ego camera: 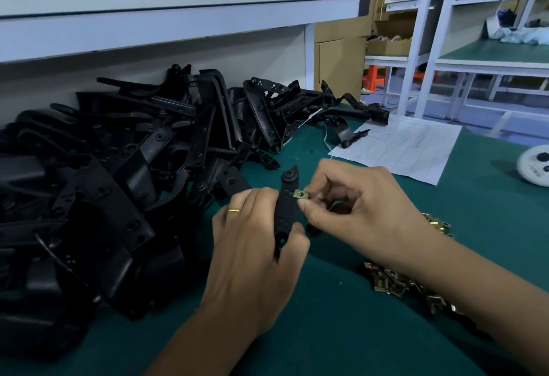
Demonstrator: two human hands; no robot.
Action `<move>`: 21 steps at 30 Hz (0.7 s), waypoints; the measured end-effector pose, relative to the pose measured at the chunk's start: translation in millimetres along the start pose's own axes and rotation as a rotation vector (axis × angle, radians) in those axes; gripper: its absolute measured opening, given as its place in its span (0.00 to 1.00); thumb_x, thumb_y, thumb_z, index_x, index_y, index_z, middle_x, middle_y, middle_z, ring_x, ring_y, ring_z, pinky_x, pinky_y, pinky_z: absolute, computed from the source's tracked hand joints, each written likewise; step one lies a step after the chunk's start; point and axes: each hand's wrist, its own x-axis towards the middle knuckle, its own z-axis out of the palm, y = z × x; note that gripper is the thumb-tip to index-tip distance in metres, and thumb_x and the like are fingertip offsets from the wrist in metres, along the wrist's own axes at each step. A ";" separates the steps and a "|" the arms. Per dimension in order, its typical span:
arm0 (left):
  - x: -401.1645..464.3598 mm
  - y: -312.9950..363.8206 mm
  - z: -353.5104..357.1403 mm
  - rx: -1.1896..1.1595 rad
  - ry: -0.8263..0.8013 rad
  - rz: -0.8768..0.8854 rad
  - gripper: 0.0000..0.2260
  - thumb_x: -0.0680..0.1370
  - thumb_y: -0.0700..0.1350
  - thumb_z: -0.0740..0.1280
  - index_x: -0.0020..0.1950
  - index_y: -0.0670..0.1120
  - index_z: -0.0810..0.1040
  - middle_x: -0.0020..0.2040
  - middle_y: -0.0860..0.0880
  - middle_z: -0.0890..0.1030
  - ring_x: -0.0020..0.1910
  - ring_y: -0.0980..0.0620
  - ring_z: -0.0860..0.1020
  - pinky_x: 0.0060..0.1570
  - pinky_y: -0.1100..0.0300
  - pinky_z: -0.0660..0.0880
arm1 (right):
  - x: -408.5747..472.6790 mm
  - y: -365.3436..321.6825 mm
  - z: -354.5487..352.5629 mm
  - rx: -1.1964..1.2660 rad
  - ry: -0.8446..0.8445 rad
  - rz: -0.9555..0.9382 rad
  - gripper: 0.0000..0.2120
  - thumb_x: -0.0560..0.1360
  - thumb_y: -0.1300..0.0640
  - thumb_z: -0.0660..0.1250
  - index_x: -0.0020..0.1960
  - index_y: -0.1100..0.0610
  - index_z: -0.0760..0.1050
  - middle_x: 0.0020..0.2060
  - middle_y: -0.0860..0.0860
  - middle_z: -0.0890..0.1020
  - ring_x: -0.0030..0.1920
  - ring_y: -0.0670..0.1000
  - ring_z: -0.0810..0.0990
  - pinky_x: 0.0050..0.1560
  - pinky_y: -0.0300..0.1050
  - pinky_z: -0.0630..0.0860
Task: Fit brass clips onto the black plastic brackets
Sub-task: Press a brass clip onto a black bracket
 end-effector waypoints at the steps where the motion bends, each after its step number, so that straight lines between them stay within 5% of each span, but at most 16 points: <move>1: -0.2 -0.1 -0.2 0.010 -0.003 0.012 0.04 0.75 0.57 0.58 0.48 0.61 0.65 0.59 0.73 0.65 0.60 0.71 0.64 0.57 0.51 0.67 | -0.1 0.3 -0.4 0.011 0.000 0.003 0.09 0.75 0.61 0.76 0.42 0.55 0.76 0.33 0.51 0.82 0.35 0.54 0.81 0.41 0.54 0.79; 4: 0.0 0.5 -1.6 0.001 -0.002 0.014 0.05 0.74 0.57 0.58 0.48 0.60 0.65 0.61 0.71 0.64 0.61 0.69 0.63 0.55 0.50 0.68 | 0.6 2.0 -3.6 0.041 -0.003 -0.002 0.08 0.75 0.60 0.76 0.42 0.54 0.77 0.33 0.50 0.81 0.35 0.54 0.81 0.40 0.49 0.80; 8: 1.5 2.0 -2.0 -0.088 -0.039 0.017 0.03 0.74 0.55 0.59 0.44 0.59 0.66 0.52 0.68 0.69 0.54 0.62 0.69 0.49 0.52 0.67 | 1.2 3.3 -5.0 0.094 -0.036 0.004 0.08 0.74 0.62 0.76 0.42 0.57 0.76 0.34 0.53 0.80 0.36 0.57 0.80 0.38 0.38 0.75; 13: -1.3 -6.3 -6.2 -0.311 -0.043 -0.072 0.09 0.74 0.53 0.59 0.48 0.50 0.73 0.47 0.56 0.73 0.51 0.51 0.73 0.47 0.45 0.71 | 4.3 4.5 -26.6 0.339 -0.095 0.045 0.08 0.75 0.69 0.74 0.44 0.67 0.74 0.37 0.58 0.82 0.38 0.61 0.86 0.40 0.56 0.84; 16: -0.6 -5.1 -6.5 -0.242 -0.030 -0.067 0.09 0.75 0.54 0.59 0.48 0.50 0.73 0.49 0.59 0.72 0.52 0.54 0.72 0.49 0.48 0.71 | 3.5 6.7 -33.0 0.304 -0.101 0.058 0.07 0.76 0.68 0.73 0.45 0.66 0.74 0.38 0.59 0.82 0.39 0.60 0.87 0.42 0.66 0.84; 21: -0.9 -0.3 0.7 -0.088 -0.055 0.043 0.08 0.75 0.54 0.61 0.53 0.58 0.70 0.59 0.68 0.67 0.61 0.66 0.66 0.58 0.54 0.69 | 2.3 8.7 -15.4 0.239 -0.119 0.039 0.07 0.75 0.63 0.75 0.44 0.58 0.76 0.36 0.54 0.80 0.38 0.54 0.82 0.40 0.44 0.78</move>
